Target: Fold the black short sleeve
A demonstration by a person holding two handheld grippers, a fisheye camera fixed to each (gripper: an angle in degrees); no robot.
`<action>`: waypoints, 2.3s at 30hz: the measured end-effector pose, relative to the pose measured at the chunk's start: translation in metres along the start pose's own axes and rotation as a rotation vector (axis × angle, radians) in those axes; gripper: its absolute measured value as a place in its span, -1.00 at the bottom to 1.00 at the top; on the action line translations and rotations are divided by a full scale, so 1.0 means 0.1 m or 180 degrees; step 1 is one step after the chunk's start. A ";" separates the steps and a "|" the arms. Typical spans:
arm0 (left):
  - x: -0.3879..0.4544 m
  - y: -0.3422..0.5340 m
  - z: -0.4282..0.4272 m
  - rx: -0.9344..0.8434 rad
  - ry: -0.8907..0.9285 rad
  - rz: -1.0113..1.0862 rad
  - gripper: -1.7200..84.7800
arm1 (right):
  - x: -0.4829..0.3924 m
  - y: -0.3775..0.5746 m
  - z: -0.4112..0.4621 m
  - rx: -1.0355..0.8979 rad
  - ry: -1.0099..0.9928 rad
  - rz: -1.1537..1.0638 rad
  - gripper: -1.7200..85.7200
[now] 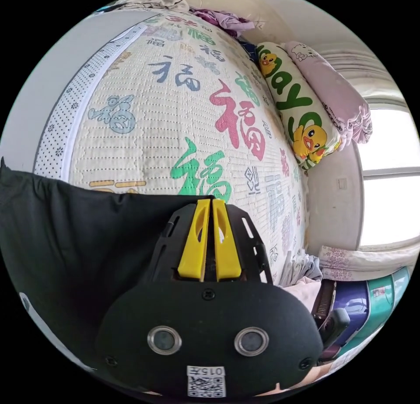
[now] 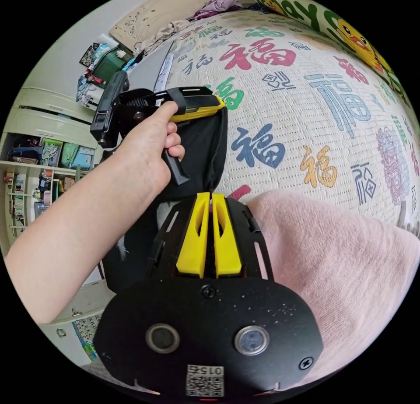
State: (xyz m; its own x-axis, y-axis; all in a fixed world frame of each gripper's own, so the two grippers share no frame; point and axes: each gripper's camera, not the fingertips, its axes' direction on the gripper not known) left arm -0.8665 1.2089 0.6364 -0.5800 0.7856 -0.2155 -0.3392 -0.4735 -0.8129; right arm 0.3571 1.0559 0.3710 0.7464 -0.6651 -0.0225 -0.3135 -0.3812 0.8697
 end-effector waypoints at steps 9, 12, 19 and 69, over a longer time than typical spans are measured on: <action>-0.13 -0.26 0.06 -0.0433 -0.0134 0.0687 -0.86 | 0.12 -0.28 0.66 -0.0385 0.0059 0.0045 -0.97; -0.26 -0.23 -0.06 -0.0345 0.0042 0.0794 -0.84 | 0.17 -0.32 0.81 -0.0349 0.0082 0.0115 -0.97; -1.28 0.70 -0.73 0.0399 0.0441 0.0325 -0.84 | 0.18 -0.34 1.10 -0.0275 0.0216 0.0148 -0.98; -6.67 2.36 0.76 0.0647 0.0350 -0.0345 -0.94 | -4.39 -0.88 6.43 -0.1218 0.0286 -0.2568 -0.80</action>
State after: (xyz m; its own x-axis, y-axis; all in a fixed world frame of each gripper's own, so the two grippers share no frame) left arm -0.6164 0.5429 0.6293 -0.4520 0.8695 -0.1994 -0.5435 -0.4456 -0.7114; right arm -0.3207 0.9686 -0.0126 0.7030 -0.2288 -0.6733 0.5314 -0.4601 0.7112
